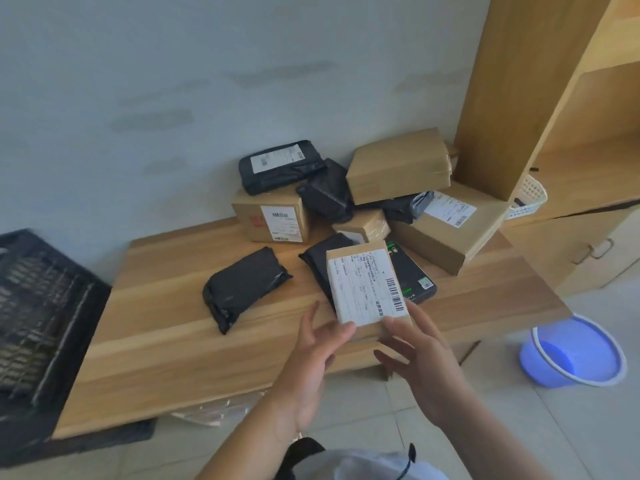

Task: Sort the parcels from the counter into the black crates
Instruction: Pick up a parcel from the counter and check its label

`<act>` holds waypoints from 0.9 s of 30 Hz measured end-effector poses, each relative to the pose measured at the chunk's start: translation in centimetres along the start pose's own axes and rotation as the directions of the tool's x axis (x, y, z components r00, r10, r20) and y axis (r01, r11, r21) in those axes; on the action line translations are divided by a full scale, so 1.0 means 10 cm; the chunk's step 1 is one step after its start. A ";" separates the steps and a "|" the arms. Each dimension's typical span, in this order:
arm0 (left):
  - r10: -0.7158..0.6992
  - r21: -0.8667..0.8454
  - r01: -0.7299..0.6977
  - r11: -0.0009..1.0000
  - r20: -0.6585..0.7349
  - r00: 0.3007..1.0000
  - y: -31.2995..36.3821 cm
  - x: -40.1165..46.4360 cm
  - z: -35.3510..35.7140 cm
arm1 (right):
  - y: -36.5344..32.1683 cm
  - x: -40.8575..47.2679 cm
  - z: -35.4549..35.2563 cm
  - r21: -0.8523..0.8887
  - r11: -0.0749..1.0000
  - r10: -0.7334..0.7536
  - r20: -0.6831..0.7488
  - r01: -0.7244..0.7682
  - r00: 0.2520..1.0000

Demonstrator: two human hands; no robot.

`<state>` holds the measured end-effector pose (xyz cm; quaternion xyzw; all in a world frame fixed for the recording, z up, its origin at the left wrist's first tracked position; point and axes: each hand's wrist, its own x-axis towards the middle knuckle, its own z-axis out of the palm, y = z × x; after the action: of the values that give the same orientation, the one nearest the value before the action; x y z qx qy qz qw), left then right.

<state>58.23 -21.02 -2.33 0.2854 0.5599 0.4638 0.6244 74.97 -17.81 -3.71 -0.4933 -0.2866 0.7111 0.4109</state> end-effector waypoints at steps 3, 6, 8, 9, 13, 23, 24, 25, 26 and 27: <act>0.076 0.011 -0.075 0.997 -0.071 0.995 0.16 -0.18 -0.15 | -0.13 -0.06 -0.17 -0.016 0.998 -0.059 0.037 0.060 0.998; 0.153 0.098 -0.149 0.984 -0.033 0.988 0.36 -0.34 -0.25 | -0.27 -0.16 -0.36 -0.037 0.992 -0.120 0.106 0.124 0.987; 0.173 0.164 -0.173 0.971 0.017 0.985 0.47 -0.42 -0.26 | -0.35 -0.23 -0.43 -0.058 0.985 -0.151 0.179 0.163 0.972; 0.167 0.204 -0.174 0.963 0.052 0.985 0.51 -0.45 -0.24 | -0.37 -0.27 -0.46 -0.073 0.981 -0.161 0.210 0.180 0.964; 0.143 0.271 -0.185 0.945 0.167 0.975 0.60 -0.61 -0.09 | -0.44 -0.40 -0.52 -0.073 0.968 -0.216 0.246 0.240 0.945; 0.274 0.177 -0.310 0.934 0.202 0.940 0.80 -0.85 0.32 | -0.69 -0.79 -0.82 -0.029 0.912 -0.379 0.318 0.409 0.869; 0.284 0.182 -0.321 0.929 0.204 0.937 0.80 -0.86 0.37 | -0.71 -0.81 -0.85 -0.028 0.912 -0.380 0.318 0.409 0.869; 0.291 0.187 -0.330 0.925 0.204 0.934 0.79 -0.87 0.40 | -0.73 -0.84 -0.88 -0.025 0.911 -0.384 0.318 0.412 0.867; 0.295 0.188 -0.333 0.924 0.203 0.934 0.79 -0.89 0.43 | -0.75 -0.86 -0.90 -0.021 0.908 -0.390 0.318 0.418 0.864; 0.297 0.185 -0.334 0.924 0.203 0.933 0.78 -0.90 0.45 | -0.76 -0.88 -0.92 -0.022 0.906 -0.395 0.319 0.424 0.861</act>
<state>61.10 -25.19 9.37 0.4770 0.4978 0.4685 0.5524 87.43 -21.62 3.30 -0.3227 -0.4775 0.6615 0.4798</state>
